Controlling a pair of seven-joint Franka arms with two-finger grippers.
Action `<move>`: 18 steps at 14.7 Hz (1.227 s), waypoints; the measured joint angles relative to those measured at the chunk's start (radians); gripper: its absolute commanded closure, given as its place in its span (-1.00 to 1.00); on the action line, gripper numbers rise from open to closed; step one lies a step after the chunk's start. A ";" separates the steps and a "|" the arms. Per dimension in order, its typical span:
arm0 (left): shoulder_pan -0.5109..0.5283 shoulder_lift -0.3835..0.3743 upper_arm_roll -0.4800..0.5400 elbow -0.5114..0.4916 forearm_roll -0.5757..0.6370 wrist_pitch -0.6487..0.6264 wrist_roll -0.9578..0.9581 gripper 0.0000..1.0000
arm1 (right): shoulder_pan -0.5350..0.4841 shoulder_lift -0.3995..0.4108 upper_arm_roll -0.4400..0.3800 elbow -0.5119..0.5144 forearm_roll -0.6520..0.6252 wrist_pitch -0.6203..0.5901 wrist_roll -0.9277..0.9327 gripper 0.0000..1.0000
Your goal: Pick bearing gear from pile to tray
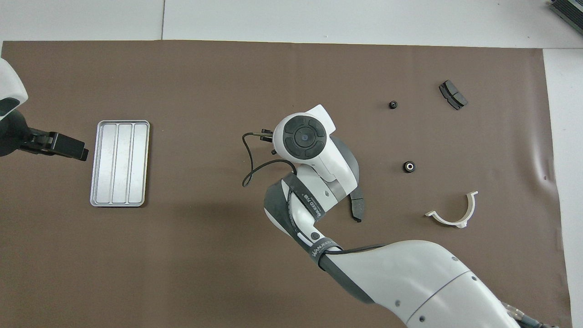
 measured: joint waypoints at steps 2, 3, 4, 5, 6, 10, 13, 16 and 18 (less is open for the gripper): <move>0.000 0.000 0.000 0.000 0.000 0.000 0.000 -1.00 | 0.004 0.039 0.000 0.033 -0.004 0.039 0.004 0.55; 0.000 0.000 0.000 0.000 0.000 0.000 0.000 -1.00 | 0.005 0.043 0.000 0.038 -0.004 0.046 0.004 0.40; 0.000 0.000 0.000 0.000 0.000 0.000 0.000 -1.00 | 0.005 0.043 0.000 0.038 -0.004 0.048 0.004 0.37; 0.000 0.000 0.000 0.000 0.000 0.000 0.000 -1.00 | 0.005 0.043 -0.001 0.036 -0.004 0.050 0.004 0.32; 0.000 0.000 0.000 0.000 0.000 0.000 0.000 -1.00 | 0.004 0.043 -0.002 0.033 -0.004 0.057 0.004 -0.36; 0.000 0.000 0.000 0.000 0.000 0.000 0.000 -1.00 | 0.002 0.041 -0.018 0.031 -0.020 0.071 0.004 -1.00; 0.000 0.000 0.000 0.000 0.000 0.000 0.000 -1.00 | -0.034 -0.038 -0.038 0.027 -0.036 0.004 -0.002 -1.00; 0.000 0.000 0.000 0.000 0.000 0.000 0.000 -1.00 | -0.124 -0.200 -0.038 -0.078 -0.040 -0.085 -0.142 -1.00; 0.000 0.000 0.000 0.000 0.000 0.000 0.000 -1.00 | -0.199 -0.302 -0.037 -0.199 -0.040 -0.107 -0.313 -1.00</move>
